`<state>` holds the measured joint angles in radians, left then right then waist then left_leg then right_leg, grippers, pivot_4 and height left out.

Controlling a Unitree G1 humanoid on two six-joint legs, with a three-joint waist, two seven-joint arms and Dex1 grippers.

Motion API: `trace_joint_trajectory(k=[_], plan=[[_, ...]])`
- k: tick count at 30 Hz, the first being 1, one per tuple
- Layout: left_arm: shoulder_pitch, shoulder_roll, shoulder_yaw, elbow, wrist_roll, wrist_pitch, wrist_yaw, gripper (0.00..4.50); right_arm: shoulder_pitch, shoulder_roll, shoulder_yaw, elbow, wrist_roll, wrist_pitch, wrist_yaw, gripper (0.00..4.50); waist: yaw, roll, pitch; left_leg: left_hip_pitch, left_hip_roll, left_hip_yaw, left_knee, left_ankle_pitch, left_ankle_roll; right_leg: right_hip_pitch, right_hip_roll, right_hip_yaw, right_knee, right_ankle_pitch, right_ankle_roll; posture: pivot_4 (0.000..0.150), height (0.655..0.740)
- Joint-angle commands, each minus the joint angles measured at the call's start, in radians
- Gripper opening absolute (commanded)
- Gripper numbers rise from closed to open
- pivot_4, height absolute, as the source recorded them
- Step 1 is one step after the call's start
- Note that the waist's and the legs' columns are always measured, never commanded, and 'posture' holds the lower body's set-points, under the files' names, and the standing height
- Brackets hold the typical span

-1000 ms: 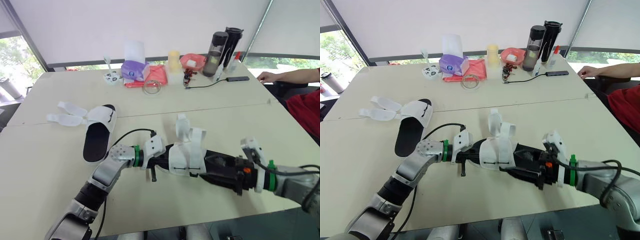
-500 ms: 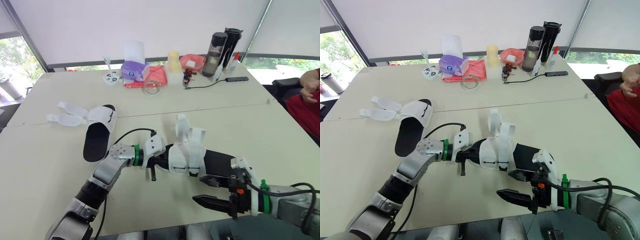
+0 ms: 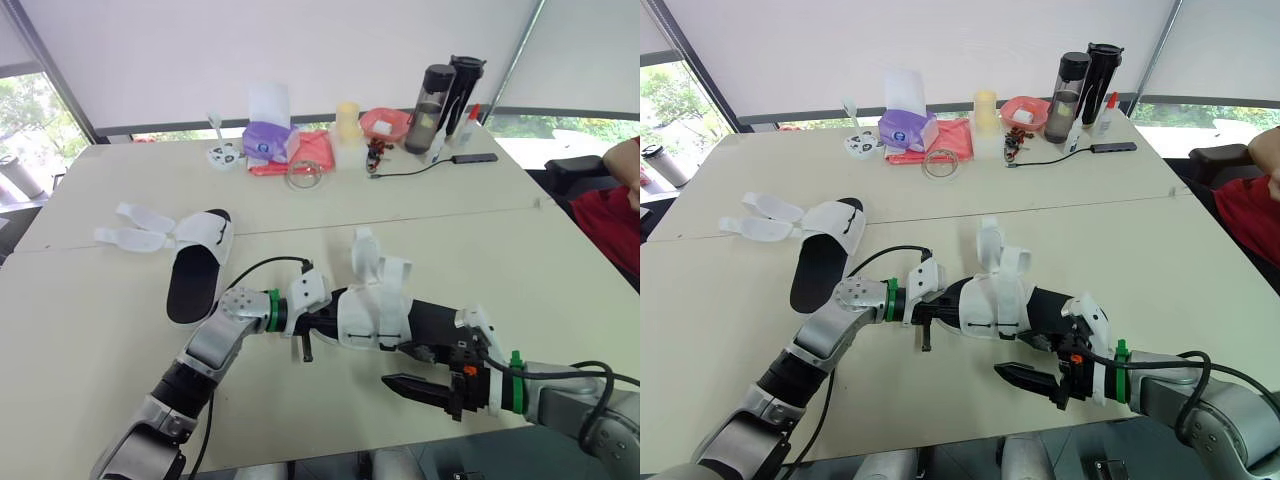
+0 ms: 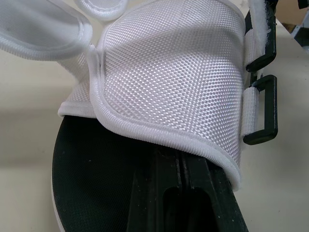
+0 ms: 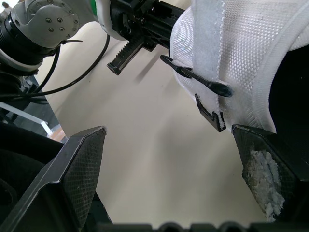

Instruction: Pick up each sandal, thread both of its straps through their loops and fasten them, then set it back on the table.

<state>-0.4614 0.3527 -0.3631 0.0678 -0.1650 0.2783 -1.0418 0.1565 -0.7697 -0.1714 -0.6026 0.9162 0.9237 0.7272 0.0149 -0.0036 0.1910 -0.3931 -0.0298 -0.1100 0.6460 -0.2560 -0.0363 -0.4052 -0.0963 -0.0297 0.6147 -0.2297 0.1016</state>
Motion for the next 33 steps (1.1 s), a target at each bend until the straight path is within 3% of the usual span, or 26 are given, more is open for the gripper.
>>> trace_joint_trajectory(k=[1, 9, 10, 12, 19, 33], plan=[[0.006, -0.005, -0.009, -0.005, 0.003, 0.006, 0.0, 0.0, -0.014, 0.003, -0.024, -0.006, 0.013, -0.013, -0.006, 4.45, 0.0, 0.0, 0.0, 0.0, 0.0, 0.0, 0.0, 0.0, 0.0, 0.0, 0.0, 0.0, 0.0, 0.0, 0.0, 0.15, 0.74], [0.004, -0.014, -0.011, -0.002, 0.005, 0.007, 0.003, 0.0, -0.074, 0.067, 0.036, -0.006, 0.037, 0.004, -0.044, 4.45, -0.001, 0.0, 0.0, 0.0, 0.0, 0.0, 0.0, 0.0, 0.0, 0.0, 0.0, 0.0, 0.0, 0.0, 0.0, 0.15, 0.74], [0.005, -0.014, -0.011, -0.002, 0.005, 0.007, 0.004, 0.0, -0.08, 0.075, 0.048, -0.001, 0.028, 0.002, -0.048, 4.22, -0.001, 0.0, 0.0, 0.0, 0.0, 0.0, 0.0, 0.0, 0.0, 0.0, 0.0, 0.0, 0.0, 0.0, 0.0, 0.15, 0.74], [0.006, -0.015, -0.01, -0.003, 0.006, 0.008, 0.006, 0.0, -0.085, 0.085, 0.058, 0.006, 0.021, 0.002, -0.052, 3.63, -0.001, 0.0, 0.0, 0.0, 0.0, 0.0, 0.0, 0.0, 0.0, 0.0, 0.0, 0.0, 0.0, 0.0, 0.0, 0.15, 0.74], [0.01, -0.013, -0.007, -0.009, 0.006, 0.012, 0.011, 0.0, -0.079, 0.09, 0.062, 0.024, 0.037, 0.018, -0.054, 0.05, -0.001, 0.0, 0.0, -0.001, 0.0, 0.0, -0.001, 0.0, 0.0, -0.001, 0.0, 0.0, 0.0, 0.0, 0.0, 0.15, 0.74], [0.011, -0.015, -0.012, -0.006, 0.007, 0.007, 0.013, 0.0, 0.078, 0.036, 0.144, -0.036, 0.004, 0.031, -0.012, 0.05, -0.001, 0.0, 0.0, -0.001, 0.0, 0.0, -0.001, 0.0, 0.0, -0.001, 0.0, 0.0, 0.0, 0.0, 0.0, 0.15, 0.74]])
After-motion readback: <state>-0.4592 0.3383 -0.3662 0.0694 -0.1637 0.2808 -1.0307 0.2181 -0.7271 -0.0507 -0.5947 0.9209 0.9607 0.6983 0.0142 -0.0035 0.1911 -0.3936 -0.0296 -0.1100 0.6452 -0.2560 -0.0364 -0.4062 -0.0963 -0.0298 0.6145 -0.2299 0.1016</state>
